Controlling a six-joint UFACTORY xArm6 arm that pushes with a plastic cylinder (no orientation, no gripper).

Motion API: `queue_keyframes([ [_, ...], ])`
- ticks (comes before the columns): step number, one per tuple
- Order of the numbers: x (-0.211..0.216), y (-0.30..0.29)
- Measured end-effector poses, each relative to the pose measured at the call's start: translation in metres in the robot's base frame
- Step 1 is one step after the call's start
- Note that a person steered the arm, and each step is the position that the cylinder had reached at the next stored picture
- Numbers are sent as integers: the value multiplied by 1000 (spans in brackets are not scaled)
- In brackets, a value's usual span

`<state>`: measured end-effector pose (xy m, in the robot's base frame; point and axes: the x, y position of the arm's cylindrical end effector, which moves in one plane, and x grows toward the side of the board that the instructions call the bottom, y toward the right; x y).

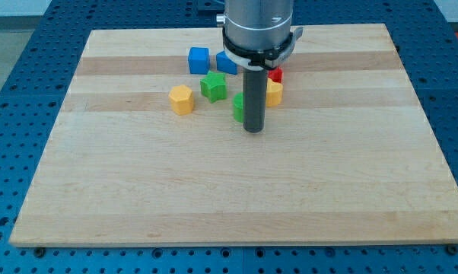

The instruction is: Arrange the green blocks diagonally

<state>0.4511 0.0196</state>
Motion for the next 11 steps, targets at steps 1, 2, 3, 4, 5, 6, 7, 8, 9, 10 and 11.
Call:
queue_keyframes([
  [1, 9, -30],
  [2, 3, -55],
  [3, -11, -57],
  [4, -29, -57],
  [5, -48, -57],
  [6, -67, -57],
  [7, -83, -57],
  [8, -96, -57],
  [9, -97, -56],
  [10, -97, -47],
  [11, -97, -33],
])
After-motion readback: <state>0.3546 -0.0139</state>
